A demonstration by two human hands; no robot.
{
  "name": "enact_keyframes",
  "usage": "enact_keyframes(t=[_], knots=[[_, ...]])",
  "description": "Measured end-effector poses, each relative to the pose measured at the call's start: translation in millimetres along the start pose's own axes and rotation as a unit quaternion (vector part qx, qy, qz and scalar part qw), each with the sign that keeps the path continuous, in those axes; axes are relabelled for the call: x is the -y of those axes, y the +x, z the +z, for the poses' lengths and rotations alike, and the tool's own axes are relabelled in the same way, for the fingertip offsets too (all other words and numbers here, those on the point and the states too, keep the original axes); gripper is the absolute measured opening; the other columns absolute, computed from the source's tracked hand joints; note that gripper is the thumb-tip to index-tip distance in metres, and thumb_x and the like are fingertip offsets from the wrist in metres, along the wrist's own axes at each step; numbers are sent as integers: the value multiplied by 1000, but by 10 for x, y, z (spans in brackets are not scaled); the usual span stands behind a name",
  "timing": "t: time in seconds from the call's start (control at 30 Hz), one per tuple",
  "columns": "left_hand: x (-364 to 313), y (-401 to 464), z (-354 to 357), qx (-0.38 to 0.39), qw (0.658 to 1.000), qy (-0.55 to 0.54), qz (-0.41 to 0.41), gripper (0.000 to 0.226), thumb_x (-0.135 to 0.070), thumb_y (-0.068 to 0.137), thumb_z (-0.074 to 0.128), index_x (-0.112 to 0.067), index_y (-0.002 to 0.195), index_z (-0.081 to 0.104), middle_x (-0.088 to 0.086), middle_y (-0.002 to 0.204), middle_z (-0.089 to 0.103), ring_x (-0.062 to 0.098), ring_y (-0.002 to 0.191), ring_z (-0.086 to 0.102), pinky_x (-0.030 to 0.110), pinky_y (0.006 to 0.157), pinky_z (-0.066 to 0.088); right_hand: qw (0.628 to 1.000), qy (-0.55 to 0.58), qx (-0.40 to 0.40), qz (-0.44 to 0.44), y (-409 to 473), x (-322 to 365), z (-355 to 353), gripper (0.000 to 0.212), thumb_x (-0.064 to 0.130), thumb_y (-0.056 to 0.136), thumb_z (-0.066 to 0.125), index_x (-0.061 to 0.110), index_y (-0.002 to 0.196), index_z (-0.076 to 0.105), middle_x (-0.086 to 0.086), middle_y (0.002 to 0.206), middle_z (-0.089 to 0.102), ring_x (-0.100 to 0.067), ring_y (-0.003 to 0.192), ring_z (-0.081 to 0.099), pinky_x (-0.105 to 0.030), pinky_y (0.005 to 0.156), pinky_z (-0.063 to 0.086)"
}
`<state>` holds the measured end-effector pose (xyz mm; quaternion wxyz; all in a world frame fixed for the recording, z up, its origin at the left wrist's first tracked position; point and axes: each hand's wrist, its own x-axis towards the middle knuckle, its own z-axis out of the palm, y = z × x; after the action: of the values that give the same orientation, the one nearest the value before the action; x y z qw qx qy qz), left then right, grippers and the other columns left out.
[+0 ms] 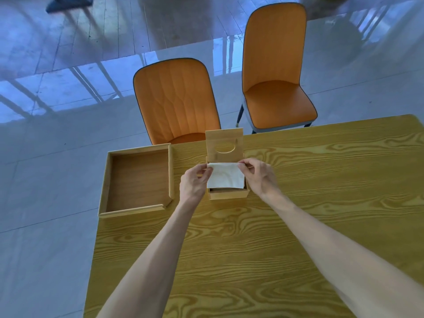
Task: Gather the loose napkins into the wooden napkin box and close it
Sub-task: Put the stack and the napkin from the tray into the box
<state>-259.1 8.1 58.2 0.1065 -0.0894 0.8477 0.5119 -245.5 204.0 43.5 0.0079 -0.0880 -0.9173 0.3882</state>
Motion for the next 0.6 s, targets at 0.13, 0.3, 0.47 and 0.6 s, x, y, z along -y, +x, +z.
enact_keyframes(t=[0.13,0.3,0.47,0.6], knots=[[0,35,64,-33,999,22,-21,32,-39,89,66,-18,113,73,-3,99,74,20,92,68,42,85,55,1000,-25,-9,8,52,-30,59,28,34,96,59,14,108,74,-3,103,76,-16,88,68,-23,67,49],[-33,73,140,-58,994,89,-37,24,-37,84,71,-25,105,75,-15,82,67,12,82,65,28,69,48,999,-21,-27,34,94,-65,93,21,29,92,67,15,104,73,-1,97,76,-14,82,68,-24,66,52],[-23,136,171,-56,988,134,-49,23,-38,85,70,-27,105,71,-7,98,69,17,91,64,35,75,52,997,-50,-32,41,154,-62,124,19,30,89,70,16,102,74,-1,98,69,-15,81,63,-27,68,50],[5,207,188,-58,989,130,-50,28,-38,84,72,-25,107,62,-5,100,68,17,92,64,39,78,54,998,-26,-35,53,218,-91,123,21,27,86,74,17,102,66,2,91,64,-12,77,58,-23,64,45]])
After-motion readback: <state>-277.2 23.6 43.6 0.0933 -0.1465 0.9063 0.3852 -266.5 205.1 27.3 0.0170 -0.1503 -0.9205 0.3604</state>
